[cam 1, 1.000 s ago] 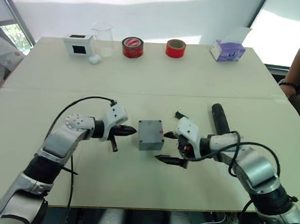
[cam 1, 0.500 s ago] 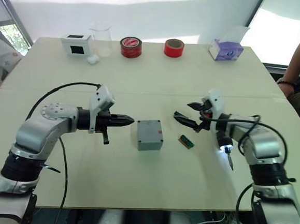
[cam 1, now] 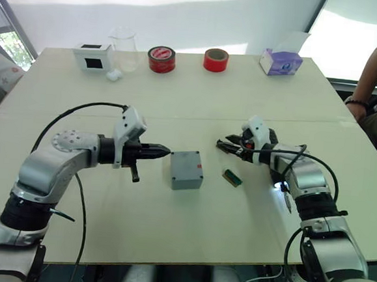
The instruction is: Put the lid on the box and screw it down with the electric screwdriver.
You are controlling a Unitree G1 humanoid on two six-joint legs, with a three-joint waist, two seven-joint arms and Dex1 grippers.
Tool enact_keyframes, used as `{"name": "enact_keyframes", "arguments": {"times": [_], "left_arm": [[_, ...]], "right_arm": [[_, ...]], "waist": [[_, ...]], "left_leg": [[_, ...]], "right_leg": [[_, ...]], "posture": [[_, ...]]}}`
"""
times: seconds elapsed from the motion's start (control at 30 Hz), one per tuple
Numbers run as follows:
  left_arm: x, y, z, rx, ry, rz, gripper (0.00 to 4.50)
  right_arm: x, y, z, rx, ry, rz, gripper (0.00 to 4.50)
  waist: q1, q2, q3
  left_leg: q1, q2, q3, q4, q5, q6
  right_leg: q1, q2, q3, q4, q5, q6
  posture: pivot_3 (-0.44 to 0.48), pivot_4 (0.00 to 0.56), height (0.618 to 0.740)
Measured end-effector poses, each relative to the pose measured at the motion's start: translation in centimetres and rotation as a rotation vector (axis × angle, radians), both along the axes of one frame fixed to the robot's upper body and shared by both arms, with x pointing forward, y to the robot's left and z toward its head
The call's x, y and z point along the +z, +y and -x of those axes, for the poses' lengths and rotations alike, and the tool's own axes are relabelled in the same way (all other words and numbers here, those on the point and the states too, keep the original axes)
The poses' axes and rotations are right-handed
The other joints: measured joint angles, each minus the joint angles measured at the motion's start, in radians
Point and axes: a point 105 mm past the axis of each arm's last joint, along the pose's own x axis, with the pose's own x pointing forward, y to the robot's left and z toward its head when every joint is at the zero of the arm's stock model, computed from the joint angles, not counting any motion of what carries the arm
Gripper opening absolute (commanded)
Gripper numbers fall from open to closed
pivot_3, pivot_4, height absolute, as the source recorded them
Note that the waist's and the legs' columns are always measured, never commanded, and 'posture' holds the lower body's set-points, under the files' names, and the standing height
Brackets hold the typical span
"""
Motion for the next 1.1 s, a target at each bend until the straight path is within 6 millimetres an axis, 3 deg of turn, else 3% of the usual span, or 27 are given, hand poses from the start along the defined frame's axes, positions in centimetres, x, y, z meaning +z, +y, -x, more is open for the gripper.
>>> {"name": "enact_keyframes", "arguments": {"times": [0.37, 0.47, 0.57, 0.93, 1.1], "left_arm": [[-0.2, 0.1, -0.1, 0.012, 0.002, -0.004, 0.0], [-0.3, 0.0, -0.1, 0.011, 0.003, -0.005, 0.0], [-0.6, 0.0, 0.0, 0.011, 0.011, -0.007, 0.0], [-0.9, -0.3, 0.1, 0.001, 0.021, -0.014, 0.0], [-0.9, -0.3, 0.1, 0.001, 0.022, -0.014, 0.0]], "right_arm": [[-0.4, 0.4, -0.4, -0.004, 0.014, -0.018, 1.97], [-0.5, 0.6, -0.4, -0.001, 0.014, -0.021, 1.21], [-0.5, 0.8, -0.5, 0.0, 0.012, -0.026, 0.02], [-0.3, 0.8, -0.5, -0.003, 0.005, -0.025, 0.02], [1.2, 0.7, -0.3, 0.013, -0.043, -0.018, 0.02]], "waist": [[0.0, 0.0, 0.0], [0.0, 0.0, 0.0], [0.0, 0.0, 0.0], [0.0, 0.0, 0.0], [0.001, 0.0, 0.0]], "left_leg": [[0.0, 0.0, 0.0, 0.0, 0.0, 0.0], [0.0, 0.0, 0.0, 0.0, 0.0, 0.0], [0.0, 0.0, 0.0, 0.0, 0.0, 0.0], [0.0, 0.0, 0.0, 0.0, 0.0, 0.0], [0.0, 0.0, 0.0, 0.0, 0.0, 0.0]], "right_leg": [[0.0, 0.0, 0.0, 0.0, 0.0, 0.0], [0.0, 0.0, 0.0, 0.0, 0.0, 0.0], [0.0, 0.0, 0.0, 0.0, 0.0, 0.0], [0.0, 0.0, 0.0, 0.0, 0.0, 0.0], [0.0, 0.0, 0.0, 0.0, 0.0, 0.0]], "posture": [[0.0, 0.15, 0.74], [0.0, 0.15, 0.74], [0.0, 0.15, 0.74], [0.0, 0.15, 0.74], [0.0, 0.15, 0.74]]}}
